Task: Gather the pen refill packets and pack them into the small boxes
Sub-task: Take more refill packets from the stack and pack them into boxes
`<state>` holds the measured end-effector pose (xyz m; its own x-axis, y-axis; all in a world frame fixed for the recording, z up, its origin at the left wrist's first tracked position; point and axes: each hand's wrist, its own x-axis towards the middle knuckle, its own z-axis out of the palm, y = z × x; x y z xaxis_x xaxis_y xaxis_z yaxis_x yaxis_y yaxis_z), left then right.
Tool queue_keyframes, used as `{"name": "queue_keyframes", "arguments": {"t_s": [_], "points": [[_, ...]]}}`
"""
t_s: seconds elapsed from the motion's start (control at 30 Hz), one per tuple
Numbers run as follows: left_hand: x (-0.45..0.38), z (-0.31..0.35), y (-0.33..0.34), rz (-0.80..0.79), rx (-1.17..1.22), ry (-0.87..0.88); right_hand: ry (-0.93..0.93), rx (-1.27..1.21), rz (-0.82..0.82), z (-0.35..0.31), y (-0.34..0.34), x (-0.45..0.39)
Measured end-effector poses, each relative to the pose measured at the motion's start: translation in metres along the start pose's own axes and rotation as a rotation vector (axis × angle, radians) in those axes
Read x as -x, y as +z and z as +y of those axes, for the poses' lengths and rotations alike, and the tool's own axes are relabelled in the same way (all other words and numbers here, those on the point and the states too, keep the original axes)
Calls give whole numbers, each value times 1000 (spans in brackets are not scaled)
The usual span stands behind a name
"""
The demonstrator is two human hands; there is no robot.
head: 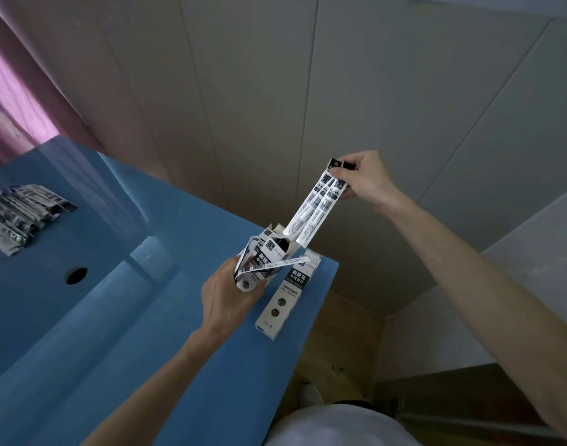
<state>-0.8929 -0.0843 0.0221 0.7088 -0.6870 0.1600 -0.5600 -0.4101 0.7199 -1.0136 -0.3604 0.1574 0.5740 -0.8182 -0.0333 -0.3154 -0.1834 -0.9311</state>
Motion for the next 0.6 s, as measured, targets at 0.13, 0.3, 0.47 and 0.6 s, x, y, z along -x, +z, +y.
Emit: {"name": "queue_keyframes", "arguments": {"t_s": [0.13, 0.3, 0.47, 0.6], "points": [[-3, -3, -4, 13, 16, -25, 14, -13, -33, -4, -4, 1], [-3, -2, -7, 18, -2, 4, 79, 1, -101, -6, -7, -3], [0, 10, -6, 34, -48, 76, 117, 34, -99, -8, 3, -6], [2, 14, -6, 25, -74, 136, 87, -3, 0, -9, 15, -2]]}}
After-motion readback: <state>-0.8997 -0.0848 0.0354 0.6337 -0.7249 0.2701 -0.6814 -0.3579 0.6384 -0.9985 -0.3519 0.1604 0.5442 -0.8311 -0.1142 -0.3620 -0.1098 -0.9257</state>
